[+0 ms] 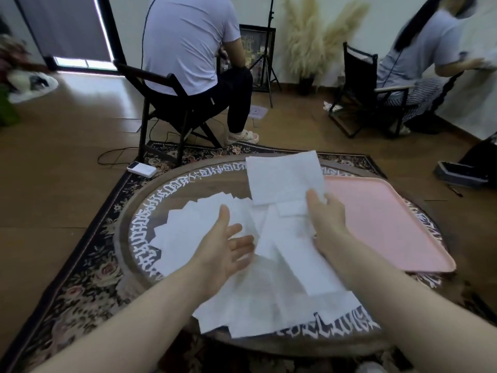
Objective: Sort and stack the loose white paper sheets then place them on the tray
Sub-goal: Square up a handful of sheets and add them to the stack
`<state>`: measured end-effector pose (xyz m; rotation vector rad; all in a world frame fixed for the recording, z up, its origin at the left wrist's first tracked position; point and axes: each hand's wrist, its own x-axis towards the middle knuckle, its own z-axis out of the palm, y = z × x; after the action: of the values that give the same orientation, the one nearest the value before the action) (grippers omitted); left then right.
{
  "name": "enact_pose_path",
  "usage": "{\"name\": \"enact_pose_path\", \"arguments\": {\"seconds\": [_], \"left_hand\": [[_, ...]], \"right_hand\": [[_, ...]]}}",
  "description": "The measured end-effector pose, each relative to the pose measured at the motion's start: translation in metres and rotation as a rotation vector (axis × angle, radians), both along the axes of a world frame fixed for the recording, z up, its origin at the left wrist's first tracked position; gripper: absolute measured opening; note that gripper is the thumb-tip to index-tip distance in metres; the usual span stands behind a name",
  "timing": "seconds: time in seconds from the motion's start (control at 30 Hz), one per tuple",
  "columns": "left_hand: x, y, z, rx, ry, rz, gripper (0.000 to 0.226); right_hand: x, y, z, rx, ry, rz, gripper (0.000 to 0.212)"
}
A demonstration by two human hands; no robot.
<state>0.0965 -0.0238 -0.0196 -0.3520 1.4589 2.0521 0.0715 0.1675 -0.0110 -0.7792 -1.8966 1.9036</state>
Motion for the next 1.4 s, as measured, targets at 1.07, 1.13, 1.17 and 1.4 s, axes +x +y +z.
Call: {"name": "enact_pose_path", "arguments": {"seconds": [1.07,1.13,1.17,1.4], "left_hand": [[0.022,0.001,-0.013,-1.277,0.976,-0.511,0.057],[0.029,0.010,-0.018,-1.247,1.008,-0.665,0.057],[0.031,0.013,-0.021,-1.241,1.010,-0.710,0.056],[0.030,0.014,-0.024,-1.150,0.968,-0.646,0.050]], "right_hand": [[0.070,0.078,-0.026,0.655,-0.533,0.747,0.047],[0.068,0.075,-0.025,0.656,-0.559,0.760,0.048],[0.068,0.074,-0.024,0.652,-0.573,0.758,0.045],[0.070,0.081,-0.014,0.723,-0.463,0.646,0.009]]}}
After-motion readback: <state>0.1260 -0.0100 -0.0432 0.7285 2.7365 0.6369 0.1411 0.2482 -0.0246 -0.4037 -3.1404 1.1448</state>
